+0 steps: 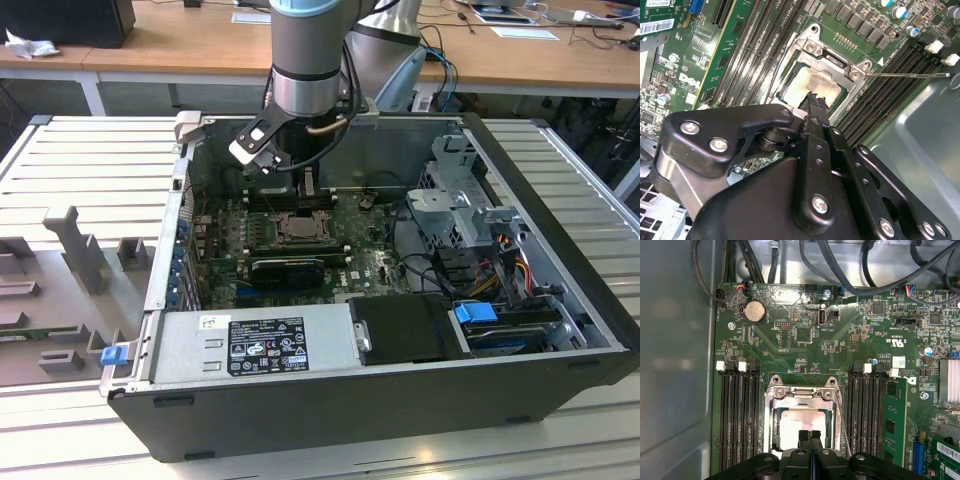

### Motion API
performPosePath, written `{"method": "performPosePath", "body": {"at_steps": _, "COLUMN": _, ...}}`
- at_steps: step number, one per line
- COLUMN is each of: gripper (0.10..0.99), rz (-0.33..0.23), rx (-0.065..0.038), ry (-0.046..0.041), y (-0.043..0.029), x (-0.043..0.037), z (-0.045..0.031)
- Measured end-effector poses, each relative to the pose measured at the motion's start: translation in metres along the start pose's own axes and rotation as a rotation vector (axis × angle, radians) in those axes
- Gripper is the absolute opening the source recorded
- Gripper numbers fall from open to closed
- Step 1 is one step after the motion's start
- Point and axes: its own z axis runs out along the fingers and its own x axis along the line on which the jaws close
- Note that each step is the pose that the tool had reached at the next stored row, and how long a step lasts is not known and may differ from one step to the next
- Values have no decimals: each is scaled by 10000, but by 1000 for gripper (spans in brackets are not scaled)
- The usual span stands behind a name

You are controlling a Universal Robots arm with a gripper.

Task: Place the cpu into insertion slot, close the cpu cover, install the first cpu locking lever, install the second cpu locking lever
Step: 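Install the first cpu locking lever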

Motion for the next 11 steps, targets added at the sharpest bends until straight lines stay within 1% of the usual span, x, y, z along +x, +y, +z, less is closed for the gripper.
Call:
{"method": "performPosePath", "body": {"at_steps": 5, "gripper": 106, "rz": 0, "rx": 0, "ry": 0, "y": 1, "x": 0, "z": -21}}
{"method": "performPosePath", "body": {"at_steps": 11, "gripper": 106, "rz": -1, "rx": 0, "ry": -17, "y": 3, "x": 1, "z": -84}}
